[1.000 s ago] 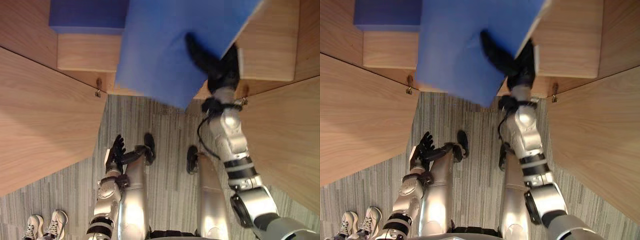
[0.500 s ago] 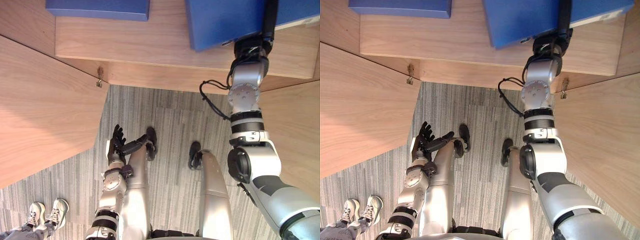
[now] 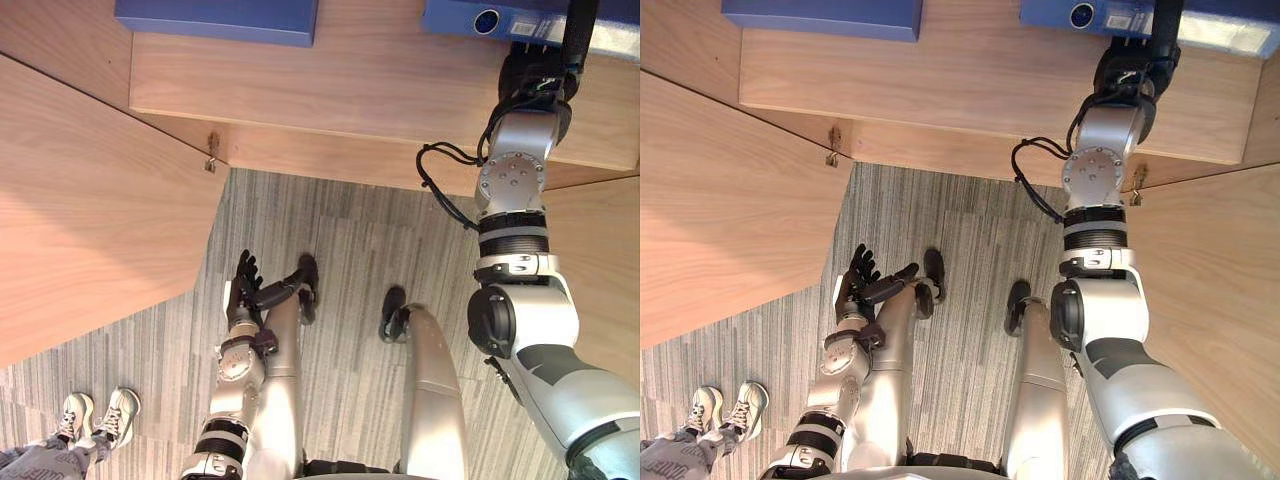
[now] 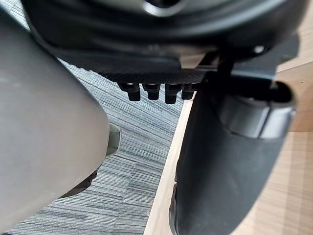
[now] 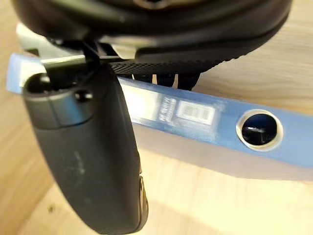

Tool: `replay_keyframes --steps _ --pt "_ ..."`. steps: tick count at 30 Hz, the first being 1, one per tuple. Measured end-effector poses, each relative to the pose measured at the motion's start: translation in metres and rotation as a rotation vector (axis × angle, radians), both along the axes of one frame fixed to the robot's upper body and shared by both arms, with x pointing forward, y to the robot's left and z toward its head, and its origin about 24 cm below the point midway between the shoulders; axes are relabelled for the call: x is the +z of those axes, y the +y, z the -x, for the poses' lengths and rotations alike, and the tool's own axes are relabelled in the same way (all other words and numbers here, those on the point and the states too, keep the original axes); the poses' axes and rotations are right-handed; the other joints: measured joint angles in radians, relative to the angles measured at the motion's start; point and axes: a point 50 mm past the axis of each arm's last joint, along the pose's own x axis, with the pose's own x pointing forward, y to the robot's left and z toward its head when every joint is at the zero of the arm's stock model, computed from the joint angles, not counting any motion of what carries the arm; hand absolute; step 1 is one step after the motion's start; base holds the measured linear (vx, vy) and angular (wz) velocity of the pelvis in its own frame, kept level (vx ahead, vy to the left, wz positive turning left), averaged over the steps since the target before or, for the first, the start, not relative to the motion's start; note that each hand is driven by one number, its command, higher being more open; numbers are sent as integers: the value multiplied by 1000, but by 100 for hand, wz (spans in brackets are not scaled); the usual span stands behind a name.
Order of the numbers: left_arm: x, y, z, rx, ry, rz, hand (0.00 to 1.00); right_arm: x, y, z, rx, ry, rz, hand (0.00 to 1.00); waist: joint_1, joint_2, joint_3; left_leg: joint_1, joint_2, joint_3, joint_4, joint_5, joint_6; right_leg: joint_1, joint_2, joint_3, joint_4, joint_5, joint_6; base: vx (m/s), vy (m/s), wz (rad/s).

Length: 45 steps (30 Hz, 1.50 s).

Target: Walk over to the cabinet, pick up the folder, carry it to the office cabinet, place the folder inside the office cabinet, then close the office cabinet door

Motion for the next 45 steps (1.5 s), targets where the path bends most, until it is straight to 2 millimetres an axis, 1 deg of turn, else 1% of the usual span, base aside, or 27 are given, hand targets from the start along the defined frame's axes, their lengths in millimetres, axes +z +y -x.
replay_keyframes --steps 4,7,8,9,10,11,12,13,14,16,17,19,21,23,25,29,30,34,36,39,41,43,45 --pt "-1 0 0 0 2 -1 100 3 3 -1 3 -4 155 100 0 0 0 3 2 3 -4 0 0 2 1 0 -7 0 0 1 -27 -1" --pt "-5 1 2 -1 23 -4 100 -4 8 -3 13 24 283 100 -6 -1 0 31 3 16 -20 1 2 25 -2 5 -18 2 -1 0 -40 -1" --pt "-8 3 3 0 36 -8 100 -9 10 -4 12 38 368 100 -12 -1 -3 43 7 27 -27 1 2 37 -2 6 -25 3 0 -4 -32 -2" --pt "-9 3 4 0 40 -11 100 -11 11 -4 13 46 421 100 -15 -1 -5 46 8 30 -31 1 2 40 -2 6 -30 4 1 -9 -34 -2" --pt "-10 5 5 -6 46 -16 100 -14 13 -4 6 56 522 100 -20 -2 -8 49 10 36 -38 1 3 42 -2 6 -38 7 2 0 0 0" --pt "-11 6 5 -10 47 -19 100 -16 13 -4 0 60 581 100 -21 -2 -8 51 11 39 -41 1 3 43 -2 6 -42 8 2 -7 -31 -3" --pt "-11 7 5 -17 48 -25 100 -19 13 -4 -21 77 711 0 -24 -2 -8 51 12 42 -44 1 3 43 -2 8 -47 10 4 1 -24 -3" --pt "-11 7 5 -25 48 -34 100 -25 11 -3 -41 97 836 0 -24 -2 -8 52 13 47 -46 1 4 45 -3 8 -50 11 5 0 0 0" --pt "-11 7 5 -29 48 -40 100 -29 10 -3 -47 110 888 0 -25 -2 -8 52 14 50 -47 2 4 47 -3 7 -53 11 5 0 0 0" --pt "-14 8 6 -43 50 -47 100 -48 4 -2 -78 169 1067 0 -26 -2 -8 62 16 56 -55 2 5 60 -5 2 -64 11 5 27 -32 5" --pt "-14 9 7 -45 51 -48 100 -49 2 -1 -96 174 1108 0 -27 -2 -8 65 16 58 -56 2 5 62 -6 2 -65 11 5 18 -33 3" --pt "-15 10 7 -53 57 -54 100 -58 -5 1 -134 218 1269 0 -28 -3 -8 77 17 70 -63 2 5 71 -10 3 -68 11 5 1 -36 0" --pt "-17 10 8 -69 64 -62 100 -65 -6 3 -170 244 1381 0 -29 -4 -9 87 18 79 -71 2 6 77 -13 4 -73 11 5 -16 -40 -1" --pt "-18 13 9 -81 70 -76 100 -72 -7 3 -182 270 1453 0 -31 -6 -11 92 18 82 -75 2 6 80 -14 4 -75 11 5 -25 -47 -1" --pt "-19 14 9 -84 72 -78 100 -79 -8 3 -181 290 1477 0 -30 -11 -14 95 18 83 -79 2 7 83 -14 3 -79 11 5 -13 -40 1" --pt "-22 17 11 -89 85 -88 100 -92 -4 0 -111 323 1493 0 -30 -36 -35 99 18 86 -89 2 7 86 -14 3 -91 11 6 2 -40 -1" --pt "-23 18 12 -89 88 -90 100 -96 -1 -1 -73 322 1469 0 -30 -41 -40 99 18 87 -92 2 7 86 -14 2 -94 11 6 7 -38 0" --pt "-24 18 12 -88 94 -89 100 -101 13 -4 25 293 1335 0 -30 -42 -45 100 18 91 -100 3 7 87 -14 2 -107 17 7 0 -14 -1" --pt "-25 19 13 -85 98 -88 100 -101 18 -6 45 288 1292 0 -31 -42 -46 102 21 95 -104 3 8 87 -12 3 -115 24 8 -14 -27 -10" --pt "-29 19 15 -80 122 -86 100 -99 34 -15 80 312 1206 0 -39 -42 -58 108 29 106 -118 9 11 87 -7 4 -135 42 8 -30 -25 -15" --pt "-30 19 15 -78 129 -83 100 -98 38 -18 85 329 1172 0 -40 -41 -64 108 29 106 -126 14 12 87 -6 2 -142 47 6 -40 -28 -4" --pt "-32 18 16 -56 137 -72 100 -93 45 -25 90 373 1082 0 -40 -41 -71 109 30 104 -138 27 12 87 -3 -2 -151 57 3 -52 -36 1" --pt "-31 18 16 -42 137 -61 100 -87 49 -29 91 393 1028 0 -38 -41 -71 109 27 101 -153 39 12 86 -3 -7 -157 63 0 -63 -41 6"
